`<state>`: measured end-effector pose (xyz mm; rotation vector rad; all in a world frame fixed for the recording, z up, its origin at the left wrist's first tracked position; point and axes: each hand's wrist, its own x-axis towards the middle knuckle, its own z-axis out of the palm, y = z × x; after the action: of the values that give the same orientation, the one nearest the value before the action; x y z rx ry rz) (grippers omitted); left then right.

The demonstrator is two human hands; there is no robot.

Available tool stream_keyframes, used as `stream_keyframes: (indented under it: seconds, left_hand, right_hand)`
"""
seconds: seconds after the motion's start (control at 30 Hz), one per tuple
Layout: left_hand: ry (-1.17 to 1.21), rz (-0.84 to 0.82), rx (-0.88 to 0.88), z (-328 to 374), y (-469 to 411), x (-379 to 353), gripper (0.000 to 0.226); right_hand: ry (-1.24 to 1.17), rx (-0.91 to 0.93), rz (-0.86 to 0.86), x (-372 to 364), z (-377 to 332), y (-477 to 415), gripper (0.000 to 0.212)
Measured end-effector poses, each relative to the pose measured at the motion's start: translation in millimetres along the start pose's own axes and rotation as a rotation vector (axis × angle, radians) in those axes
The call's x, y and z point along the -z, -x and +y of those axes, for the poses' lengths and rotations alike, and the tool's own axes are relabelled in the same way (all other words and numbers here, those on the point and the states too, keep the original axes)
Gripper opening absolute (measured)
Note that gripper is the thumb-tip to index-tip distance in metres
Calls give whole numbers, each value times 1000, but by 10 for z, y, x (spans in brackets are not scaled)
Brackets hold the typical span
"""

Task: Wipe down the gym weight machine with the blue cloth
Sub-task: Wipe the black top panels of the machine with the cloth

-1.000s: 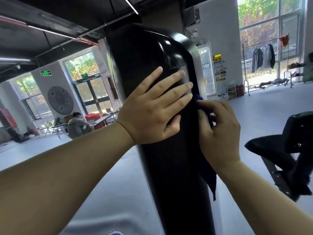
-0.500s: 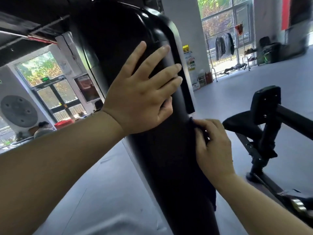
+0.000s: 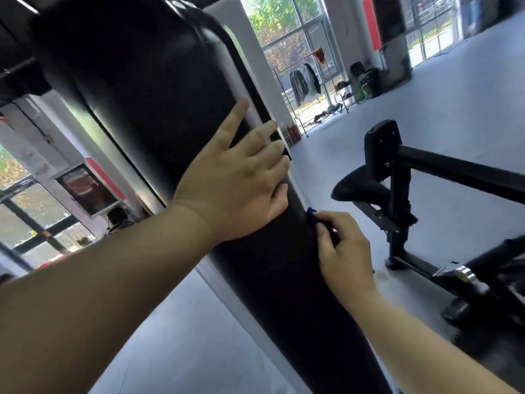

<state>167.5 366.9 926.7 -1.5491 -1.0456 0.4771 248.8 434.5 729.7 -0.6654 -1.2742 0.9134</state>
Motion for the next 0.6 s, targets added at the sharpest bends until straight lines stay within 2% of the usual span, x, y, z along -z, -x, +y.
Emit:
stream_keyframes:
  seconds: [0.1, 0.2, 0.3, 0.47, 0.6]
  left_hand:
    - [-5, -70, 8, 11, 1, 26, 57]
    - [-16, -99, -6, 23, -4, 35, 61]
    - [-66, -187, -23, 96, -28, 85, 68]
    - [-151, -260, -30, 221, -71, 60, 75]
    - [-165, -298, -10, 213, -70, 70, 73]
  right_hand:
    - [32, -53, -16, 54, 89, 64, 41]
    - [22, 22, 19, -36, -88, -134, 25]
    - [39, 71, 44, -95, -124, -202, 22]
    - [63, -103, 20, 87, 312, 277, 33]
    - [59, -95, 1, 130, 226, 153, 23]
